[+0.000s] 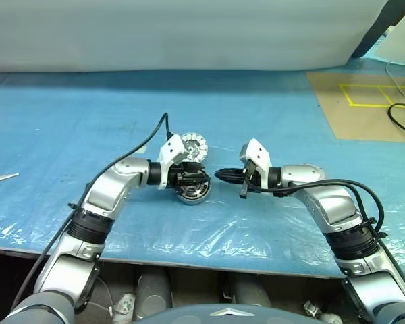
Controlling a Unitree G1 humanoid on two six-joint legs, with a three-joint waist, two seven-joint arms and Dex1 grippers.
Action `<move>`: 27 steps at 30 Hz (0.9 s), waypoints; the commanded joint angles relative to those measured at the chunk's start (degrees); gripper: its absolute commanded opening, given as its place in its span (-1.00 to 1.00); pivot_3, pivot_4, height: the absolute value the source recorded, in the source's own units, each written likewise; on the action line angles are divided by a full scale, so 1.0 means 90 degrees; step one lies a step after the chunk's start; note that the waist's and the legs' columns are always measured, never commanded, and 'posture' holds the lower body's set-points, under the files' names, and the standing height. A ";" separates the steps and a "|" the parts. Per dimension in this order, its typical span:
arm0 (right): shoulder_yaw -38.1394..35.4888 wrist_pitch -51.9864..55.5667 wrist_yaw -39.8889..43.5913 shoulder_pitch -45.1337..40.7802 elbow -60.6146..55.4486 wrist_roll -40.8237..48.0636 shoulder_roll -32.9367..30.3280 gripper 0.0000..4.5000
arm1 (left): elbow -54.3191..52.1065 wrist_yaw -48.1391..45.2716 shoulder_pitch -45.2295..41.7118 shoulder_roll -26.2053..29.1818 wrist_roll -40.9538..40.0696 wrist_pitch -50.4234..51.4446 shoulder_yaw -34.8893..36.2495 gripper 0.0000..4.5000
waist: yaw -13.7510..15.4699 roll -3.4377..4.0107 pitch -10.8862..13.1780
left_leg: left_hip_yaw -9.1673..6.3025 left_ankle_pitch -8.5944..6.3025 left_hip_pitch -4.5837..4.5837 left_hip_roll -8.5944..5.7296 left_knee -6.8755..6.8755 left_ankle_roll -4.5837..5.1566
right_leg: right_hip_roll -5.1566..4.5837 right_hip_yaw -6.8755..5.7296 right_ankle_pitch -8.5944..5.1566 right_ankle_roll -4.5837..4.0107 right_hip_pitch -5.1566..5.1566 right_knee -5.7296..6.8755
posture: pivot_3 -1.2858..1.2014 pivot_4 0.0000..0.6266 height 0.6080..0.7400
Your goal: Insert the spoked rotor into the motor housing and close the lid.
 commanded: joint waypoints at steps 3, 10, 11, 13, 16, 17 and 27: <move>-0.0023 -0.0153 0.0011 -0.0099 -0.0033 -0.0013 0.0036 -1.00 | -0.0261 0.0146 0.0122 0.0093 -0.0069 -0.0004 0.0114 -0.99 | 0.0000 0.0000 0.0000 | 0.0000 0.0000 -0.0001 0.0001 0.0000 0.0000 | 0.0000 0.0000 0.0000 0.0000 0.0000 0.0000 | 0.03 -0.52 1.00; -0.0037 -0.0164 0.0017 -0.0131 -0.0025 -0.0021 0.0055 -1.00 | 0.0350 0.0515 0.0445 -0.0001 0.0569 -0.0837 -0.0172 -0.99 | 0.0000 0.0000 0.0000 | 0.0000 0.0000 -0.0002 0.0000 0.0000 0.0000 | 0.0000 0.0000 0.0000 0.0001 0.0000 -0.0003 | 0.03 -0.52 1.00; -0.0039 -0.0172 0.0017 -0.0135 -0.0014 -0.0026 0.0055 -1.00 | 0.0343 0.0475 0.0521 0.0044 0.0631 -0.0839 -0.0259 -0.99 | 0.0000 0.0001 -0.0001 | 0.0000 0.0000 -0.0002 0.0001 0.0000 0.0000 | 0.0000 -0.0001 0.0000 0.0001 0.0000 -0.0003 | 0.03 -0.52 1.00; -0.0049 -0.0178 0.0015 -0.0144 -0.0002 -0.0029 0.0055 -1.00 | 0.0379 0.0458 0.0641 0.0131 0.0796 -0.0858 -0.0425 -0.99 | 0.0000 0.0004 -0.0003 | 0.0000 0.0000 0.0001 0.0000 0.0000 0.0000 | 0.0000 0.0000 0.0000 0.0001 0.0001 -0.0002 | 0.03 -0.52 1.00; -0.0060 -0.0183 0.0007 -0.0157 0.0004 -0.0030 0.0056 -1.00 | 0.0457 0.0451 0.0804 0.0203 0.1010 -0.1070 -0.0626 -0.99 | -0.0007 0.0010 -0.0007 | 0.0000 0.0000 0.0006 0.0001 -0.0001 0.0000 | 0.0000 0.0001 0.0000 0.0001 0.0005 -0.0003 | 0.03 -0.52 1.00; -0.0061 -0.0184 0.0002 -0.0163 0.0007 -0.0032 0.0060 -1.00 | 0.0427 0.0479 0.0815 0.0121 0.0892 -0.1019 -0.0535 -0.99 | -0.0008 0.0015 -0.0010 | 0.0001 0.0000 0.0011 0.0000 -0.0002 0.0000 | 0.0000 0.0002 0.0000 0.0001 0.0009 -0.0003 | 0.03 -0.52 1.00; -0.0178 -0.0425 -0.0025 -0.0143 0.0284 0.0013 0.0284 -1.00 | 0.0498 0.0486 0.0201 -0.0083 -0.0686 -0.0711 0.1365 -0.99 | -0.0005 0.0017 -0.0010 | 0.0002 0.0000 0.0005 0.0001 -0.0001 0.0000 | 0.0001 0.0000 0.0000 0.0000 0.0005 -0.0003 | 0.03 -0.52 1.00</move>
